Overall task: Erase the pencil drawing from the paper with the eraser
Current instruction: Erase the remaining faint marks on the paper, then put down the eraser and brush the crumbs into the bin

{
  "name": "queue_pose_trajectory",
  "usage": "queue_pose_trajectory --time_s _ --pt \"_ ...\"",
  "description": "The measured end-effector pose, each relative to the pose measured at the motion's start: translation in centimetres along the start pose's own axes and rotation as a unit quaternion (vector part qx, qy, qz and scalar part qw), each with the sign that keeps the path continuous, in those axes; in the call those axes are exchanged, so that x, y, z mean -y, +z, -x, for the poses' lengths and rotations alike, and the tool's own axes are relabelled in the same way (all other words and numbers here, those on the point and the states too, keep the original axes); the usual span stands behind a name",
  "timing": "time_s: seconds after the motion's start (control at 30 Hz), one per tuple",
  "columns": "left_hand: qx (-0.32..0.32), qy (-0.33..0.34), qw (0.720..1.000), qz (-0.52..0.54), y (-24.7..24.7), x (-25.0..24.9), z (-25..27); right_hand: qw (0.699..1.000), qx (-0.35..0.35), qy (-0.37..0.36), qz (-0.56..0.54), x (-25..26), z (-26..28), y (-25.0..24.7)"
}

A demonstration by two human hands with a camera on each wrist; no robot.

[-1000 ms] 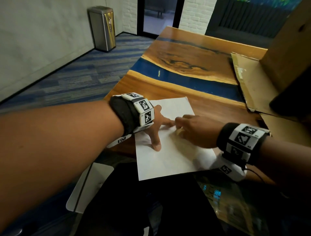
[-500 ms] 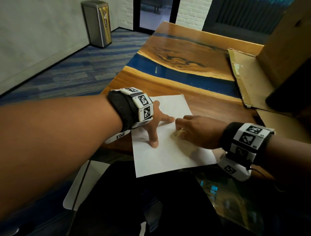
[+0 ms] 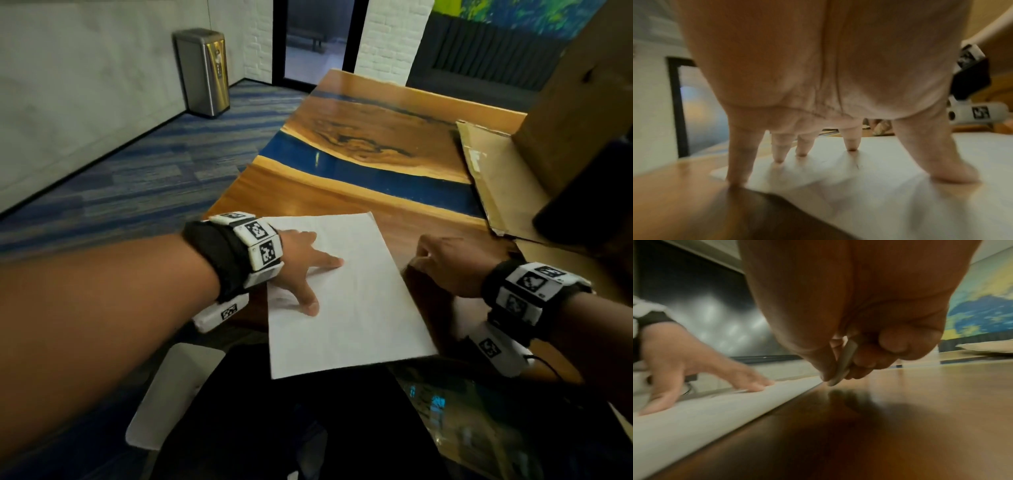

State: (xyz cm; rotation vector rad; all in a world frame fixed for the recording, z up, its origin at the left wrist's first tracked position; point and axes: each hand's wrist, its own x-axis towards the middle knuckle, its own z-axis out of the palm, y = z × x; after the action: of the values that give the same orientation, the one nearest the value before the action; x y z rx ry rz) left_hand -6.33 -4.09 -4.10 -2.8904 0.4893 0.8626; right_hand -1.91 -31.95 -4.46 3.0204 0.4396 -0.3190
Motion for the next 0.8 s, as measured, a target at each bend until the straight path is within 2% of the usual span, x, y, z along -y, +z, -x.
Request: queue_pose_trajectory --time_s 0.07,0.13,0.2,0.3,0.33,0.4,0.5,0.6,0.7,0.8 --pt "-0.035 0.004 0.994 0.101 0.8 1.8 0.6 0.999 0.002 0.042 -0.002 -1.1 0.3 0.0" --pt "-0.090 -0.028 0.982 0.163 1.0 3.8 1.0 0.997 0.018 0.066 -0.028 -1.6 0.8 0.2" --pt "-0.125 -0.086 0.975 0.164 1.1 5.5 1.0 0.996 0.013 0.077 -0.038 -1.5 1.4 0.3" --pt "-0.090 -0.138 0.978 0.131 1.6 6.3 0.8 0.998 -0.041 0.054 0.019 -0.4 2.7 -0.2" --pt "-0.077 -0.142 0.979 0.122 1.9 6.1 0.7 0.998 -0.050 0.041 0.008 0.3 3.1 -0.3" --pt "-0.075 -0.138 0.982 0.108 2.1 5.7 0.4 0.998 -0.015 0.018 -0.064 2.3 3.9 -0.2" --pt "-0.102 -0.116 0.984 0.083 1.5 4.6 0.6 0.991 0.055 0.000 -0.122 4.7 4.6 0.3" --pt "-0.151 -0.102 0.977 0.110 1.0 3.6 0.9 0.986 0.055 -0.002 -0.157 5.8 4.7 0.2" --pt "-0.195 -0.092 0.946 0.242 0.8 3.7 1.5 0.976 0.055 0.007 -0.209 6.2 4.8 0.3" --pt "-0.259 -0.050 0.877 0.401 0.2 4.7 2.2 0.943 0.036 0.011 -0.332 6.4 4.8 0.4"
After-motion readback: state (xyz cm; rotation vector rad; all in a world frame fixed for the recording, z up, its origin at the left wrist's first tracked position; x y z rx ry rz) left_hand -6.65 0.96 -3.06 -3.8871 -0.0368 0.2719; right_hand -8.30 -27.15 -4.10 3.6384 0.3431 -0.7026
